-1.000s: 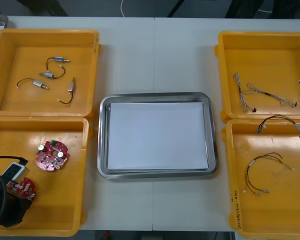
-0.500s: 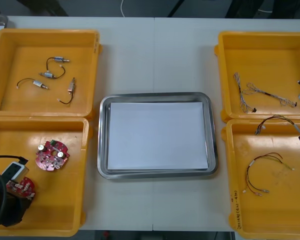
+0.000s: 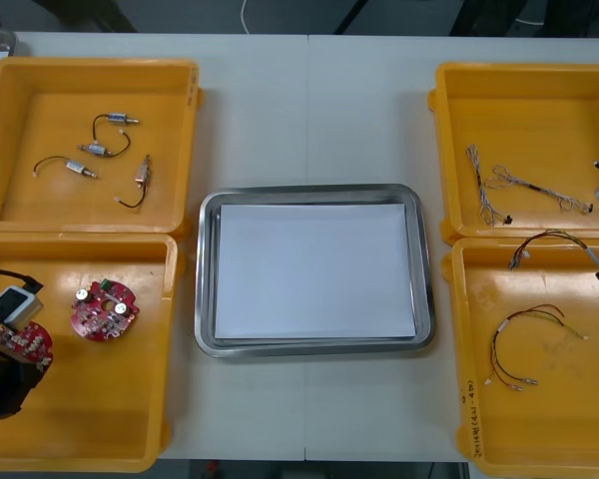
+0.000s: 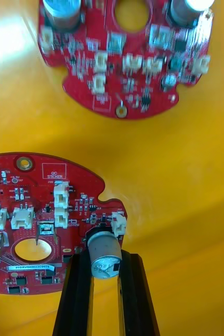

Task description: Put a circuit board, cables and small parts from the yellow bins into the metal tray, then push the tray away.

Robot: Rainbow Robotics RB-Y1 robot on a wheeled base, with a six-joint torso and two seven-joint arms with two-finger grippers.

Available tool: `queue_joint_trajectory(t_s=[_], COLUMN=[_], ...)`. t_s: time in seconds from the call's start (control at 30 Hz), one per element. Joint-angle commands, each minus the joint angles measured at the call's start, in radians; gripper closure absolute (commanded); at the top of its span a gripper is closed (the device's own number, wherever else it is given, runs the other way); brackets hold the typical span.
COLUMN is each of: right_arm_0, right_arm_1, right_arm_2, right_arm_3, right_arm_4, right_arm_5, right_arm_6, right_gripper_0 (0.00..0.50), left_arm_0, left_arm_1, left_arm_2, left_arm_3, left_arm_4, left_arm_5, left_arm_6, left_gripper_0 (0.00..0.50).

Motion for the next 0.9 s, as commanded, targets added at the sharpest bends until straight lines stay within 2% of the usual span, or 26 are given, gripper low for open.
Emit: queue_joint_trajectory(t_s=[0.03,0.23,0.43,0.67,0.9], right_arm_0=[-0.011,-0.011,-0.011,-0.011,-0.013], right_arm_1=[-0.017,-0.017,-0.017,-0.017,-0.017], right_arm_2=[-0.012,-0.012,-0.012,-0.012,-0.012], right_arm_3=[-0.004,-0.004,-0.004,-0.004,-0.004], right_arm_4=[-0.005,-0.005,-0.006,-0.006,-0.008], right_arm_5=[0.003,0.003,0.003,0.003,0.003], right_arm_6=[0.024,0.024,0.024,0.024,0.024], right_gripper_0=[0.5,0.5,0.5,0.5,0.5], left_arm_0=[-0.096,-0.232,-0.358,-0.49,-0.636], left_arm_1=[0.017,0.017,0.017,0.016,-0.003], left_arm_2=[0.054,0.063,0.019,-0.066,-0.205], left_arm_3=[-0.061,-0.086,-0.086,-0.086,-0.086], left_arm_4=[0.017,0.032,0.055,0.074,0.08], left_arm_5=[0.095,0.25,0.345,0.386,0.403], left_arm_6=[0.069,0.099,0.127,0.165,0.288], left_gripper_0=[0.5,0.5,0.5,0.5,0.5])
